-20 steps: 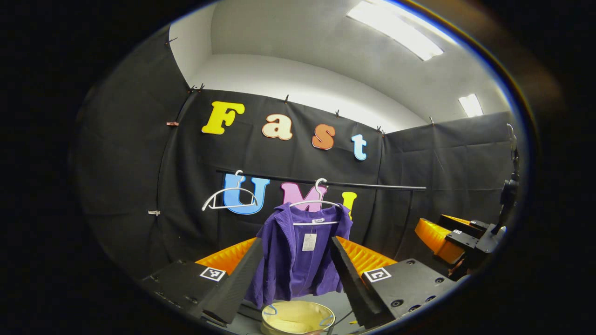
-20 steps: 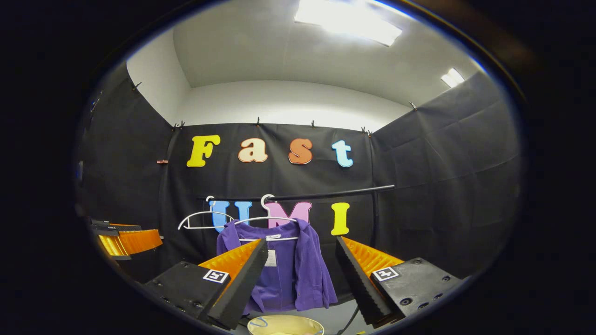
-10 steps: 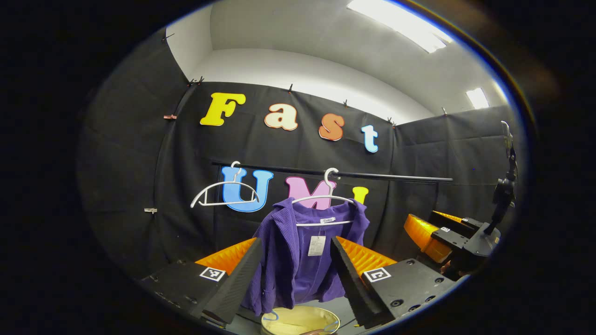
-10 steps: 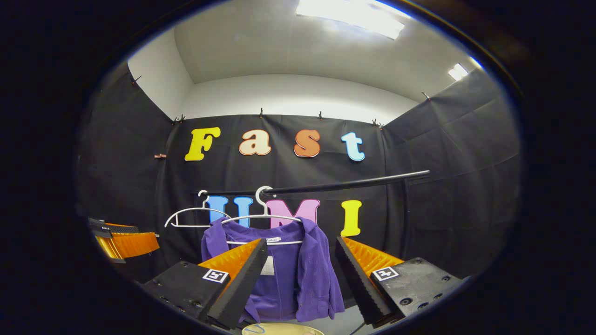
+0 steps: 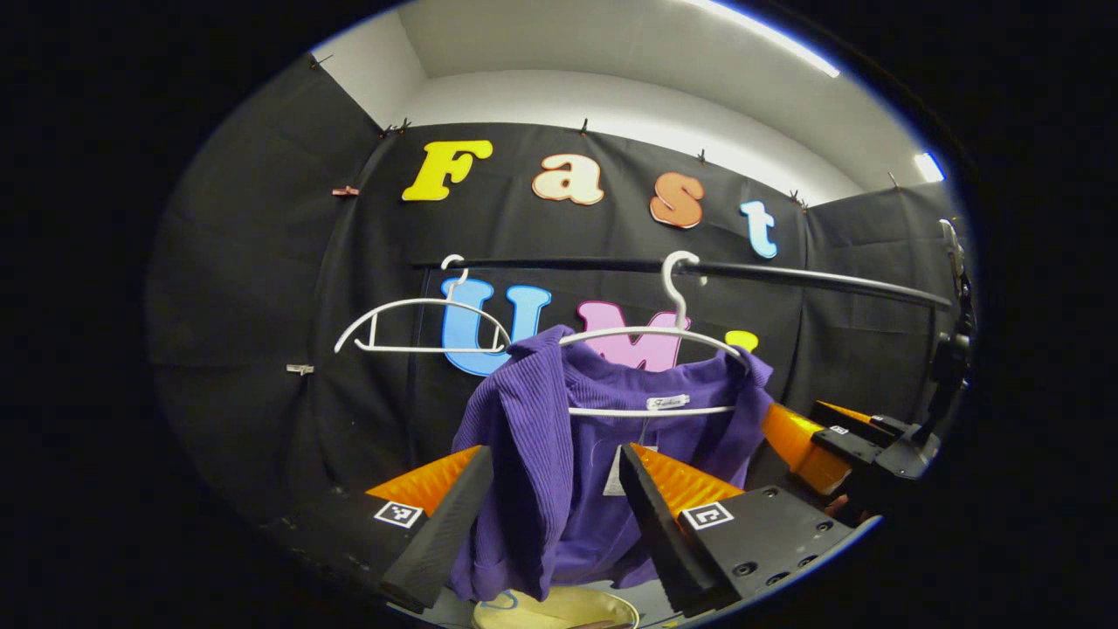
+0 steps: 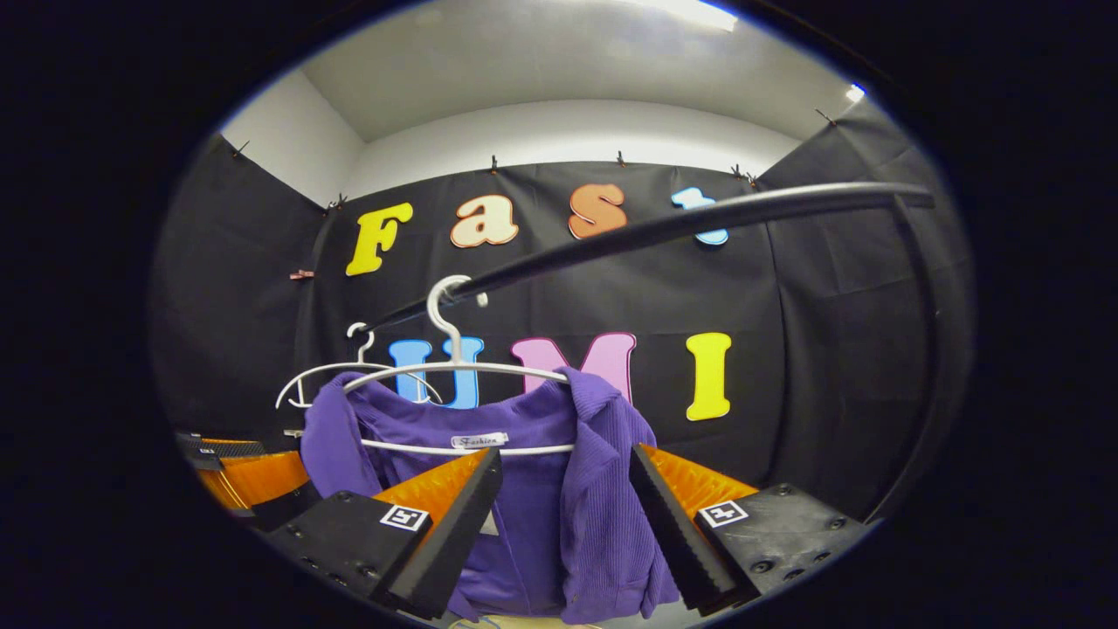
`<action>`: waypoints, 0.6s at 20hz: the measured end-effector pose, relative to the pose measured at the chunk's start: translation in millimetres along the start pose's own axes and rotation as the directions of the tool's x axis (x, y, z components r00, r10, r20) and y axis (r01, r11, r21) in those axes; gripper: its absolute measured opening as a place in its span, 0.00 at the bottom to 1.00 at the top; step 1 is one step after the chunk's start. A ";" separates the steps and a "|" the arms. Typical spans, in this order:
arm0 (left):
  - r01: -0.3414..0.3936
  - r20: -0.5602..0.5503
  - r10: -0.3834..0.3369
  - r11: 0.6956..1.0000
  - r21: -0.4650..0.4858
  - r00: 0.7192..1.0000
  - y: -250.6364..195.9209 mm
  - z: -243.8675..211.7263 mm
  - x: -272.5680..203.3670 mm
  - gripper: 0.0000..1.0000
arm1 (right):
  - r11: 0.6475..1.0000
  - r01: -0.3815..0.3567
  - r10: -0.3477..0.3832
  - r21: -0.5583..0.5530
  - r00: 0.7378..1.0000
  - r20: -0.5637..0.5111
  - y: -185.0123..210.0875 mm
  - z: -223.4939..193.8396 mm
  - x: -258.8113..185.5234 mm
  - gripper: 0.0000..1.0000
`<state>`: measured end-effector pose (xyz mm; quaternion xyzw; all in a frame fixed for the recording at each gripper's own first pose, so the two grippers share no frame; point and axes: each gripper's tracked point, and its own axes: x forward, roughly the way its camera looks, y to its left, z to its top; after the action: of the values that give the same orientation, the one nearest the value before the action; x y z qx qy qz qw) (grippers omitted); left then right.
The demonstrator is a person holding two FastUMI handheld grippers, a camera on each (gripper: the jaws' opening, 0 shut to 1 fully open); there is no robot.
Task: Grasp the clothes on the hanger with both hands and then place them into the laundry hamper below.
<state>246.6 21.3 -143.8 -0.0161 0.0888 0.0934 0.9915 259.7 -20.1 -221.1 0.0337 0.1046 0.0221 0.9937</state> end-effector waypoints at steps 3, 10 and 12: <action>-0.042 -0.045 0.042 0.999 -0.001 0.998 3.2 -19.0 28.8 0.92 | 1.000 -0.005 0.006 0.017 0.998 -0.058 -6.1 -28.9 28.0 0.98; -0.159 -0.016 0.160 0.987 0.010 0.987 21.5 -23.0 74.3 0.89 | 0.997 -0.021 0.032 0.072 0.987 -0.156 -8.0 -74.6 72.4 0.98; -0.170 -0.035 0.170 0.985 0.013 0.985 23.4 -31.3 86.6 0.89 | 0.996 -0.020 0.034 0.086 0.985 -0.169 -9.6 -82.0 82.0 0.98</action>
<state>320.5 58.6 -190.4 -0.0051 0.1080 0.1768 0.9783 323.0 -20.3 -318.7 0.0746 0.1897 0.0340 0.9784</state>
